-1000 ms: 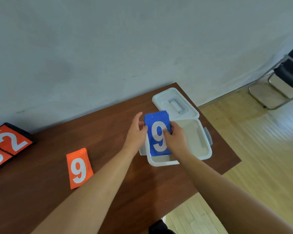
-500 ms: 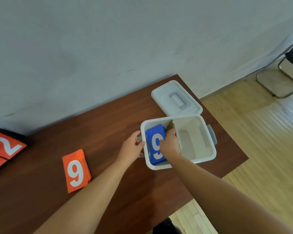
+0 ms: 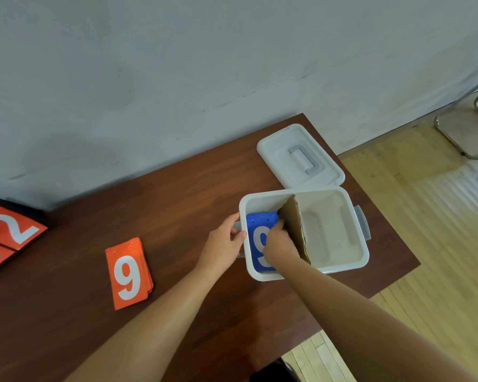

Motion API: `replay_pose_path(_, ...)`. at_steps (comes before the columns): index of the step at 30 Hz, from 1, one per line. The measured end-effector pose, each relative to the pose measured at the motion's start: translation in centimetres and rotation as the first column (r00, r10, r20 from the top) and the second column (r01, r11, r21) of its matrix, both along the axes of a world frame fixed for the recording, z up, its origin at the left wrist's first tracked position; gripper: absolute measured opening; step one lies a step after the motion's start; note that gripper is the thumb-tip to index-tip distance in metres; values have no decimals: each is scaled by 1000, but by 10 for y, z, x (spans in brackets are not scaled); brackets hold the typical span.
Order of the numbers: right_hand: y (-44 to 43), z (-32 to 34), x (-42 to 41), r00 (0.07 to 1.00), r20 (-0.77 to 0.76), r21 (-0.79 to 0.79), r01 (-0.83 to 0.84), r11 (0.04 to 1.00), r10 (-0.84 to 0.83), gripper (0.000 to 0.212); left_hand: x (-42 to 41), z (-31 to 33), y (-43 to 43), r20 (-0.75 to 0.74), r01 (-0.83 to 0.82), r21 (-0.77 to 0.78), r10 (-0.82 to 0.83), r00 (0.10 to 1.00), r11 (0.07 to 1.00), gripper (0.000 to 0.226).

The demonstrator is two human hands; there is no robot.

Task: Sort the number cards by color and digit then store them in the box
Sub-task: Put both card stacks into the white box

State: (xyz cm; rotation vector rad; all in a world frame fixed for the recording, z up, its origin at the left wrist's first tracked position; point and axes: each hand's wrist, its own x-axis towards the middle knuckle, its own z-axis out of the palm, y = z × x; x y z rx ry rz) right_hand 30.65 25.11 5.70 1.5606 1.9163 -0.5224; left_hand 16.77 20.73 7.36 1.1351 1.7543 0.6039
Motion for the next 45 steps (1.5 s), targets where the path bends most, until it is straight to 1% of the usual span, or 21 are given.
replay_pose_path(1,0,-4,0,993,-80,53,93,994,-89,48,0,0,0,3,0,0,0,1000,1000,51)
replay_pose_path(2,0,-4,-1,986,-118,107,129,986,-116,60,0,1,-1,10,-1,1,1,1000,1000,52)
replay_pose_path(3,2,-8,0,987,-106,143,139,980,-124,71,0,1,-1,20,-2,0,2,1000,1000,52)
replay_pose_path(4,4,-8,0,989,-105,176,122,977,-105,75,0,2,-1,31,-3,-3,3,999,1000,52)
replay_pose_path(7,2,-13,-1,994,-105,277,60,959,-32,64,0,4,-2,68,-10,-6,11,998,1000,52)
replay_pose_path(9,1,-16,-1,987,-137,287,115,951,-78,61,0,3,-2,80,-14,-1,14,997,1000,53)
replay_pose_path(11,1,-20,-1,985,-141,226,128,966,-97,63,0,2,-3,74,-15,10,14,997,1000,53)
replay_pose_path(14,3,-25,-1,991,-129,41,30,999,-24,60,-2,0,-5,59,-6,12,5,998,1000,54)
replay_pose_path(16,4,-30,-1,985,-168,15,51,999,-47,55,-3,1,-6,51,2,4,-3,999,1000,53)
replay_pose_path(18,3,-20,-1,942,-294,52,186,981,-163,42,-6,5,-8,15,16,-2,-16,1000,1000,48)
replay_pose_path(20,0,5,0,844,-468,76,335,939,-263,30,-16,11,-13,-14,5,9,-5,1000,1000,40)
replay_pose_path(21,-4,20,0,799,-526,92,395,914,-292,27,-25,14,-16,-8,-19,8,19,1000,1000,34)
replay_pose_path(23,-13,47,-7,704,-656,145,469,871,-270,29,-51,18,-30,20,-104,11,104,994,994,22)
replay_pose_path(26,-33,79,-39,600,-790,184,431,883,-128,33,-101,10,-60,8,-270,20,270,963,963,21)
replay_pose_path(29,-53,91,-86,571,-821,183,316,931,-32,35,-145,-6,-92,-57,-424,-30,422,905,905,24)
replay_pose_path(31,-66,79,-116,570,-818,85,260,962,-82,37,-167,-16,-111,-115,-507,-64,499,859,859,18)
replay_pose_path(33,-75,56,-144,578,-783,-87,262,961,-228,40,-182,-24,-125,-163,-557,-101,538,827,825,15)
replay_pose_path(36,-87,18,-178,609,-678,-284,299,911,-411,46,-197,-38,-134,-187,-617,-154,590,785,772,28)
replay_pose_path(38,-94,-2,-196,591,-628,-372,343,863,-506,51,-205,-50,-136,-180,-617,-197,590,787,762,37)
replay_pose_path(41,-101,-27,-220,558,-583,-439,395,807,-590,57,-215,-60,-134,-131,-621,-290,612,780,728,48)
replay_pose_path(45,-110,-48,-246,520,-565,-471,434,768,-640,57,-223,-68,-134,-98,-633,-338,643,759,696,61)
